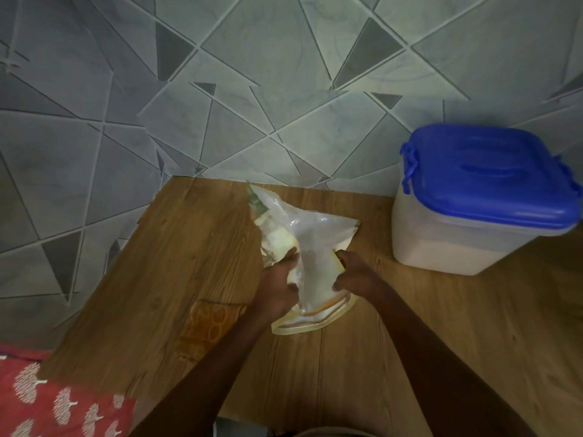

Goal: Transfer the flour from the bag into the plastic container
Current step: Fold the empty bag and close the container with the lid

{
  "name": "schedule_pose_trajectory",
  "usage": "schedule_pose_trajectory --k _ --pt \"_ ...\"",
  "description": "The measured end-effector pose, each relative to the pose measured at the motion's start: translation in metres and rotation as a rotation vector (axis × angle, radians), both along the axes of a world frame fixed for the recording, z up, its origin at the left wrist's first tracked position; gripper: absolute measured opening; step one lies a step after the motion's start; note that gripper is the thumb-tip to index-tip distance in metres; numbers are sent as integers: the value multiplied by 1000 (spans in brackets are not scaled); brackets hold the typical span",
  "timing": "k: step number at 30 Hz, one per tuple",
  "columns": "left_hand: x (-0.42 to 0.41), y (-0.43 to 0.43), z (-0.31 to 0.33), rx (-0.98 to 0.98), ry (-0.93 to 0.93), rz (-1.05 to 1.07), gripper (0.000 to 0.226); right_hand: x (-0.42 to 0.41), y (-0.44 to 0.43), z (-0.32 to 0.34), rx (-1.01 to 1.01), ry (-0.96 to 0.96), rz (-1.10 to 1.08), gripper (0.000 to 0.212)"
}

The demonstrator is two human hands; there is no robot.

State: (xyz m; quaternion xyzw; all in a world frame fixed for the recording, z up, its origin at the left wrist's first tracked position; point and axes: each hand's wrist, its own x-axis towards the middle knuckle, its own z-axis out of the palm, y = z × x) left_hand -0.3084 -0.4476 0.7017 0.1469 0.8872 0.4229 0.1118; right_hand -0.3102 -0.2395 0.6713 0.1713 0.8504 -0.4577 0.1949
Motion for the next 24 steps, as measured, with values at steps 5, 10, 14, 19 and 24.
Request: schedule_pose_trajectory --k 5,10,14,19,24 --pt "7 23 -14 21 -11 -127 70 1 -2 2 -136 81 58 62" --pt "9 26 -22 125 -75 -124 108 8 1 -5 -357 66 -22 50" --pt "11 27 -24 170 -136 -110 123 9 -2 -5 -511 8 -226 37" --pt "12 25 -33 212 -182 -86 128 5 -3 -11 -402 149 -279 35" --pt "8 19 -42 264 -285 -132 124 -4 -7 -20 -220 125 -317 17"
